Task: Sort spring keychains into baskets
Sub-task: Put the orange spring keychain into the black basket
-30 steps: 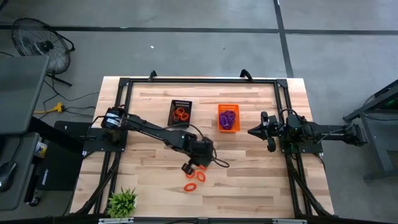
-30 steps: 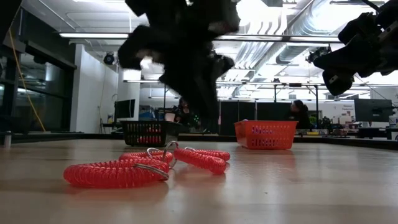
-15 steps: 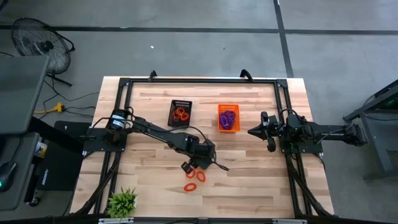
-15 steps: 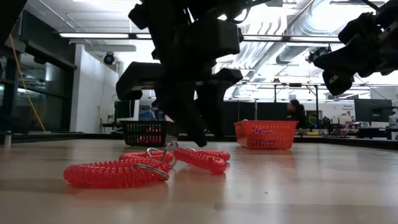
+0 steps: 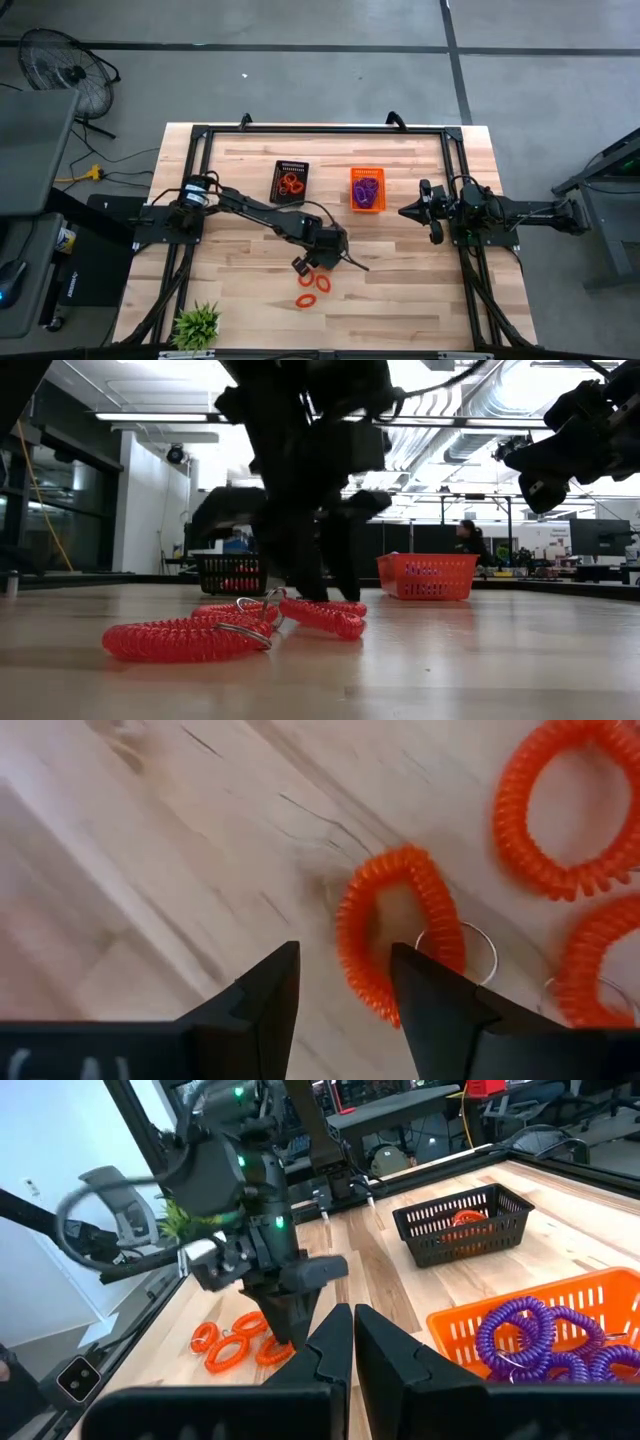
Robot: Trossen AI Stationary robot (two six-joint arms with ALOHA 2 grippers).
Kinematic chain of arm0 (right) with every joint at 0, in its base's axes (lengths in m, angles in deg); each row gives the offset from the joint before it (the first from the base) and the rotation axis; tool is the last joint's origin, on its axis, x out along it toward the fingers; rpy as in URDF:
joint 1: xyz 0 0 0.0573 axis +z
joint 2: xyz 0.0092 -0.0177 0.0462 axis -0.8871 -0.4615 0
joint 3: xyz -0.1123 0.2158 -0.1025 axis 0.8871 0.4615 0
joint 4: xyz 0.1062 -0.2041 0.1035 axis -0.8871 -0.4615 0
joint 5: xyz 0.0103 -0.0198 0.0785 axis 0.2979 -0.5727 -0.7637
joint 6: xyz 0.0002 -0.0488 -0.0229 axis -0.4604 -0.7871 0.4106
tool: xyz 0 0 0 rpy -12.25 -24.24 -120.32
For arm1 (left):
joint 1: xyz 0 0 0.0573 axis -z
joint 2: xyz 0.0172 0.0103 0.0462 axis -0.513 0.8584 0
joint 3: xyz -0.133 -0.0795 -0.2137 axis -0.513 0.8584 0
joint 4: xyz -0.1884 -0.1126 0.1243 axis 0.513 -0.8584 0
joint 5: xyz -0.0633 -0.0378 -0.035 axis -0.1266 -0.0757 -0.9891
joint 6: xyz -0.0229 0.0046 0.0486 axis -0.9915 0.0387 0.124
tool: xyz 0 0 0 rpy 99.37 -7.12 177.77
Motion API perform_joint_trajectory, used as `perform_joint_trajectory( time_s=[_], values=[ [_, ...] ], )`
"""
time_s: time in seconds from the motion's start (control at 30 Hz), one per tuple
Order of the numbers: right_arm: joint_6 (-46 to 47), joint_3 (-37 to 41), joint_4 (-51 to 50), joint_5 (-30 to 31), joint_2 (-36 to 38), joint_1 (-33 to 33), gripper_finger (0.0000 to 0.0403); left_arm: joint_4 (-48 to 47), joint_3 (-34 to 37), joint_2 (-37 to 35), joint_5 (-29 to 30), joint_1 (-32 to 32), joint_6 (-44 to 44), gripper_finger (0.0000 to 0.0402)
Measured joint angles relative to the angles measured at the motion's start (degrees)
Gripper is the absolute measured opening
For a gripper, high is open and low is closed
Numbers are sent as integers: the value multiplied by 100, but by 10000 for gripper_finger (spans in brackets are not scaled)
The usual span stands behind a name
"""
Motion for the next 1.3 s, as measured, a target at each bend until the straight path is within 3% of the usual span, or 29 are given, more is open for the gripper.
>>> perform_joint_trajectory(
  time_s=[0.27, 0.4, 0.57, 0.87, 1.3],
  values=[
    [-1, 0, -2, 0, -1, -1, 11, 68, -15, -22, 12, -35, 132, 156],
    [-2, 0, -2, -1, -1, -1, 11, -85, -12, -11, -306, -81, 110, 156],
    [-1, 0, 0, 4, -1, -1, 11, -256, -51, 212, -637, -136, -438, 156],
    [0, 0, -2, 1, -1, -1, 11, -303, -47, 454, -691, -131, -829, 154],
    [0, 0, -2, 1, -1, -1, 11, -317, -23, 454, -699, -118, -937, 51]
  ],
)
